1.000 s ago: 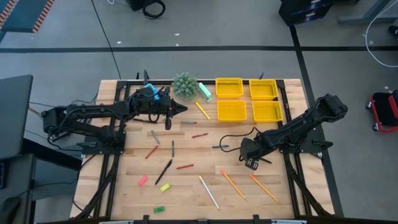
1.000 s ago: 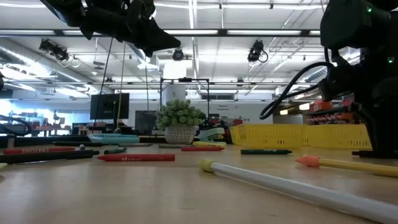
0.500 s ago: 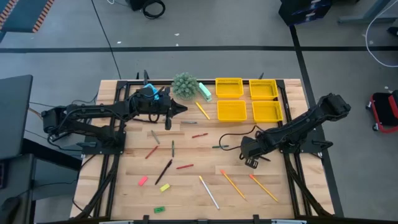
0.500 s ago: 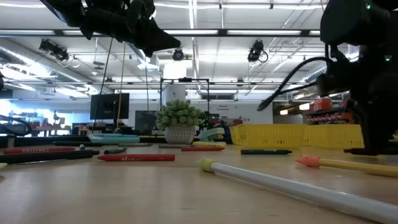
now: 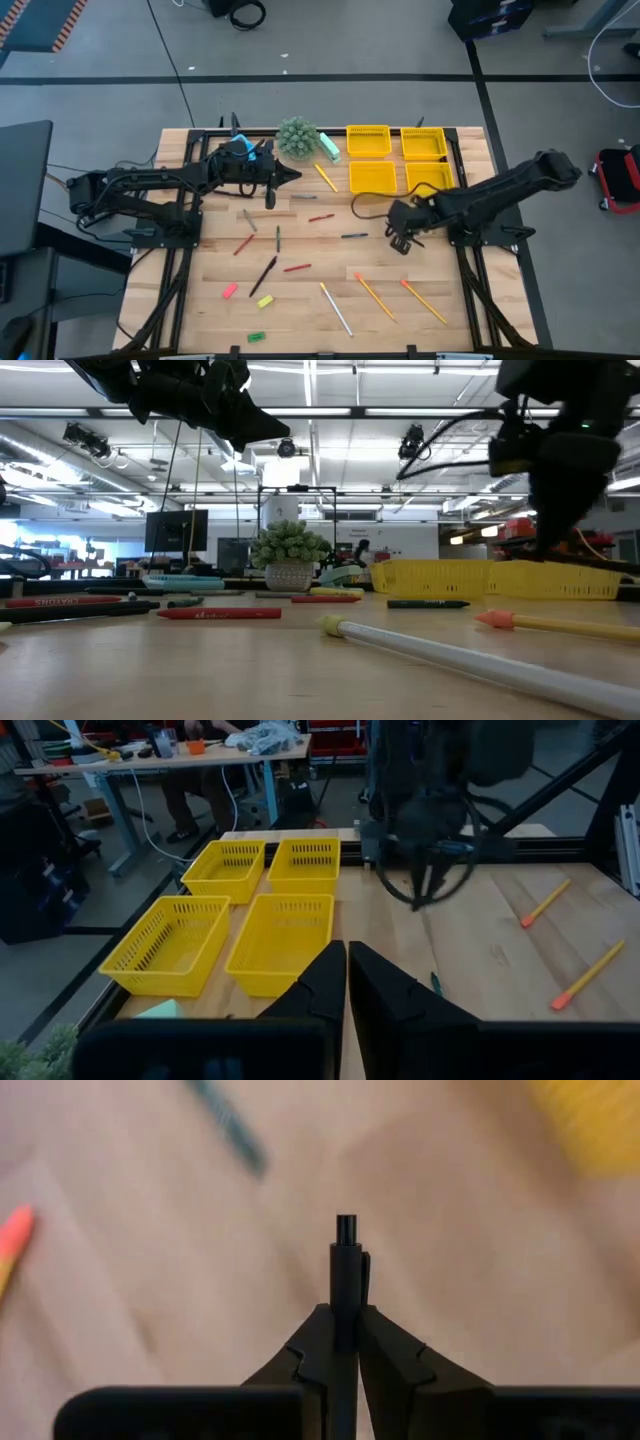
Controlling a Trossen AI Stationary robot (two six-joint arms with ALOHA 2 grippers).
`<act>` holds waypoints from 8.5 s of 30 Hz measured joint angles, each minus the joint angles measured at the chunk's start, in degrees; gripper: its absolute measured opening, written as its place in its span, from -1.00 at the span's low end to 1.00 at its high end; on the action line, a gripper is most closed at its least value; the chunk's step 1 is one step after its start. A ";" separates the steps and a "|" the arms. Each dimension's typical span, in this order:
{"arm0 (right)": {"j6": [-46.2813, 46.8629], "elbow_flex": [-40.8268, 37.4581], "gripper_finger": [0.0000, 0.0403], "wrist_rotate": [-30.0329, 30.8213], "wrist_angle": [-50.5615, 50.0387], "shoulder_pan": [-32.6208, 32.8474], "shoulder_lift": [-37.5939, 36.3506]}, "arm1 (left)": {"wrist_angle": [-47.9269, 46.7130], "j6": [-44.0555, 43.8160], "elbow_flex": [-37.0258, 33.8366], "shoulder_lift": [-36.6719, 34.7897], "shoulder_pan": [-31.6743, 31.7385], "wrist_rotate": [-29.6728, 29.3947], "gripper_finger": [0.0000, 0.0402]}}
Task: Sort crayons/erasers/pens/pencils in bins
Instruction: Put the bottom right black pen into the top right yellow bin, then put the right green crayon into the bottom left yellow bin
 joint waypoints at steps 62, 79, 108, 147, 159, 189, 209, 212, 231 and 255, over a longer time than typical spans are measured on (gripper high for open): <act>-62.15 12.50 -0.78 -1.91 14.57 -73.20 14.85 | -8.41 -3.95 0.00 -0.02 -5.16 -1.29 -0.91; -58.18 12.47 -0.77 -3.29 13.25 -73.85 14.85 | -8.21 -3.68 0.00 -0.02 -6.08 -1.33 -0.89; -49.96 12.47 -0.42 -3.75 12.65 -73.28 14.64 | -8.86 -3.60 0.00 -0.02 -6.05 -1.33 -0.93; -21.49 19.29 -0.53 -2.96 8.65 -6.42 15.97 | -7.10 2.52 0.00 -0.22 -1.67 -3.94 -0.91; -22.85 34.68 -0.53 -7.50 -5.61 -3.98 34.38 | -10.92 2.50 0.04 -8.91 1.86 -3.94 -0.87; -29.01 34.62 -0.53 -10.59 -3.80 -6.68 44.14 | -23.10 -0.43 0.04 -12.46 -2.54 -3.89 -0.89; -29.16 34.59 -0.77 -10.54 -4.15 -6.66 44.07 | -23.10 -0.21 0.04 -12.46 -2.54 -3.91 -0.87; -29.23 34.59 -0.78 -10.52 -4.36 -6.66 44.03 | -23.36 -0.21 0.04 -12.46 -2.54 -3.91 -0.89; -32.73 38.64 -0.79 -3.67 -17.13 -13.73 29.58 | -24.41 -0.19 0.04 -12.44 -2.51 -3.91 -0.91; -48.28 38.66 -0.79 -3.63 -18.24 -33.95 37.14 | -24.85 -0.50 0.04 -12.44 -2.45 -3.92 -0.92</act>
